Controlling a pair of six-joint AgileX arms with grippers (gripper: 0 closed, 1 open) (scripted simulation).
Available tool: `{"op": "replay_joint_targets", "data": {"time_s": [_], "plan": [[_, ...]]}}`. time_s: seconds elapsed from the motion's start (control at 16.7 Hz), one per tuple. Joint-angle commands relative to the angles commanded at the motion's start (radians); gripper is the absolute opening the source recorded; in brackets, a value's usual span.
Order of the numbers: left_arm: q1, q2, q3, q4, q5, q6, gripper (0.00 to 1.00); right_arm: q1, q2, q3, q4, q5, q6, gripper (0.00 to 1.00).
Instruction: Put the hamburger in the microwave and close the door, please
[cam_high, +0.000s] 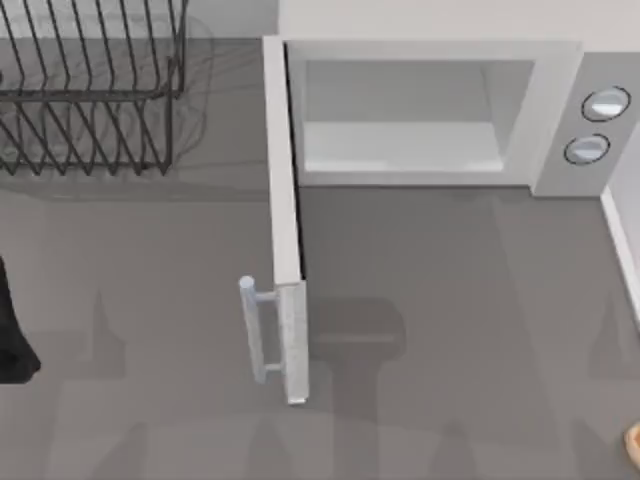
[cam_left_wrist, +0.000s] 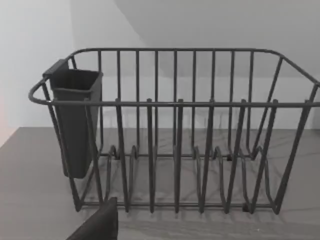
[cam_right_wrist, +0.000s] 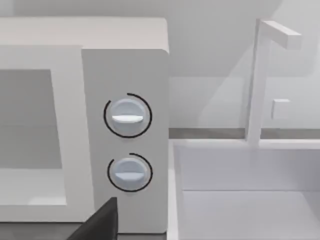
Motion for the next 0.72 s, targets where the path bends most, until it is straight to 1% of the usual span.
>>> {"op": "replay_joint_targets", "data": {"time_s": [0.18,0.36,0.54,0.72], "plan": [[0.0,0.0,0.0,0.0,0.0,0.0,1.0,0.002,0.013,0.01,-0.013,0.0,-0.006,1.0],[0.0,0.0,0.0,0.0,0.0,0.0,1.0,0.02,0.109,0.078,-0.103,0.0,-0.051,1.0],[0.0,0.0,0.0,0.0,0.0,0.0,1.0,0.048,0.297,0.189,-0.255,0.0,-0.125,1.0],[0.0,0.0,0.0,0.0,0.0,0.0,1.0,0.082,0.546,0.325,-0.441,0.0,-0.214,1.0]]}}
